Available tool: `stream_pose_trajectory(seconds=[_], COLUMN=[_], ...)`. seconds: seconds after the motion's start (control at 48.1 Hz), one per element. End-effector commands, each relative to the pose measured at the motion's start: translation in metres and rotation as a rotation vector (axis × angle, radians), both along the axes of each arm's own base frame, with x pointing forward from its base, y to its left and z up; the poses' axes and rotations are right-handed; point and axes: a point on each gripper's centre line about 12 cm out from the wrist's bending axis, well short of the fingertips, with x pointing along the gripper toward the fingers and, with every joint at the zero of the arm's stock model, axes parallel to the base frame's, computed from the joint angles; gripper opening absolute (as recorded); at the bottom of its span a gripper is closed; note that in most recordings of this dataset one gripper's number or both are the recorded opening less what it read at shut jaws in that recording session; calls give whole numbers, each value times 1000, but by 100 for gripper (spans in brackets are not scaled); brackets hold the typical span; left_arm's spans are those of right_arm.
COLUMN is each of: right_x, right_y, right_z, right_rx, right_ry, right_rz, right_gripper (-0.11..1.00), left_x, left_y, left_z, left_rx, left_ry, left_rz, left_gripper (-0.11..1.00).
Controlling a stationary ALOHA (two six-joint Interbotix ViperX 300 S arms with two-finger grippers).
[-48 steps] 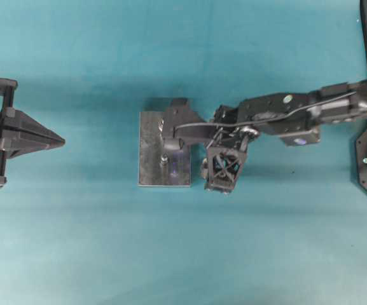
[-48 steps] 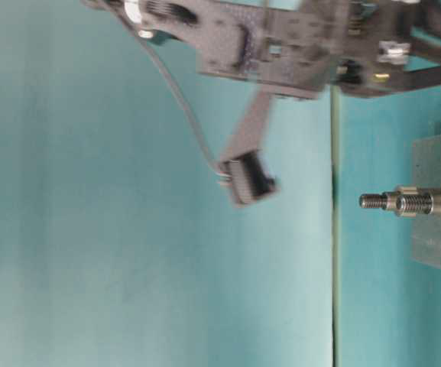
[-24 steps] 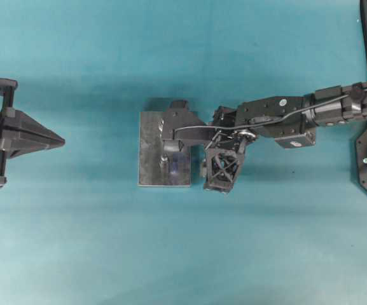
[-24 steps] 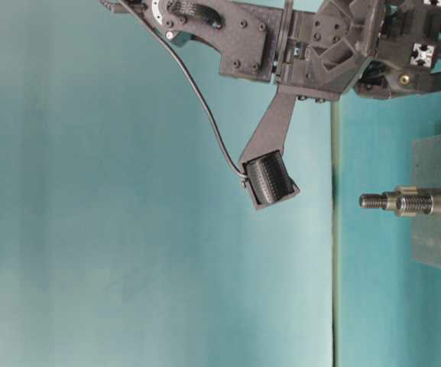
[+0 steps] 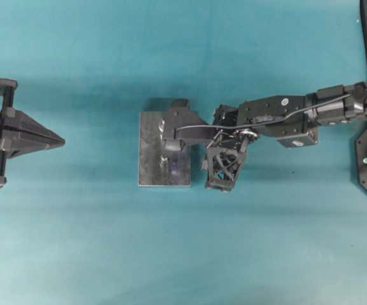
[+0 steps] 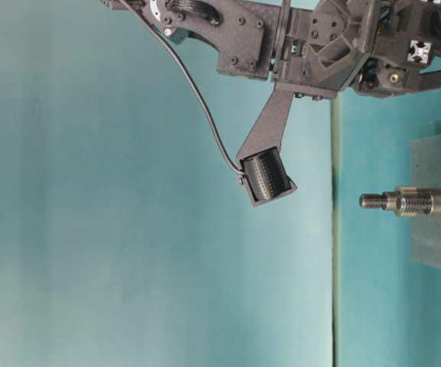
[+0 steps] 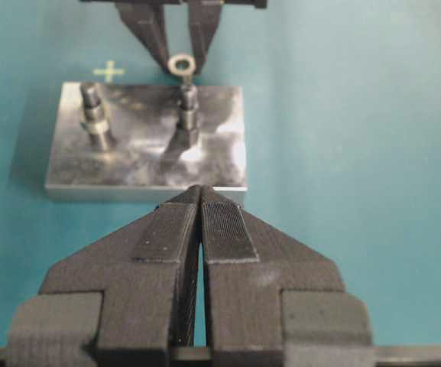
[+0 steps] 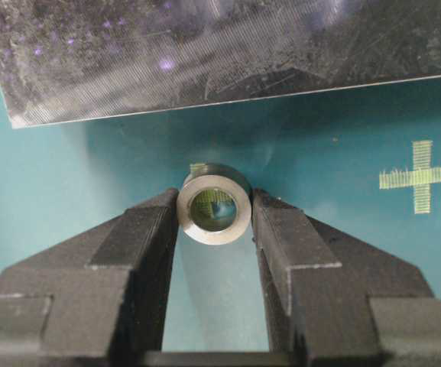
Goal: Insert the washer onto the shaft.
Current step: 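Grip the lower washer with the right gripper and lift it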
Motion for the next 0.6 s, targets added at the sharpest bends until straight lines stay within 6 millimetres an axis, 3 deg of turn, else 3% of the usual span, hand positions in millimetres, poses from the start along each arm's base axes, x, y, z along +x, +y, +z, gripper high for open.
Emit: stream_pose_trajectory(seconds=[0.0,0.353,0.582], right_x=[4,25,48], right_y=[11,14,11], right_z=[13,87,107], right_rx=[5,-18,-99], right_ry=[-26,-83,-92], right_rz=[22,41,92], right_gripper=[34,34,34], left_x=[3,3,2], left_y=[0,0,0], left_z=[6,6,5], left_rx=[4,2,2], left_ry=[-22,-22,-18], left_rz=[-2,-1,-1], left_gripper=[0,0,0])
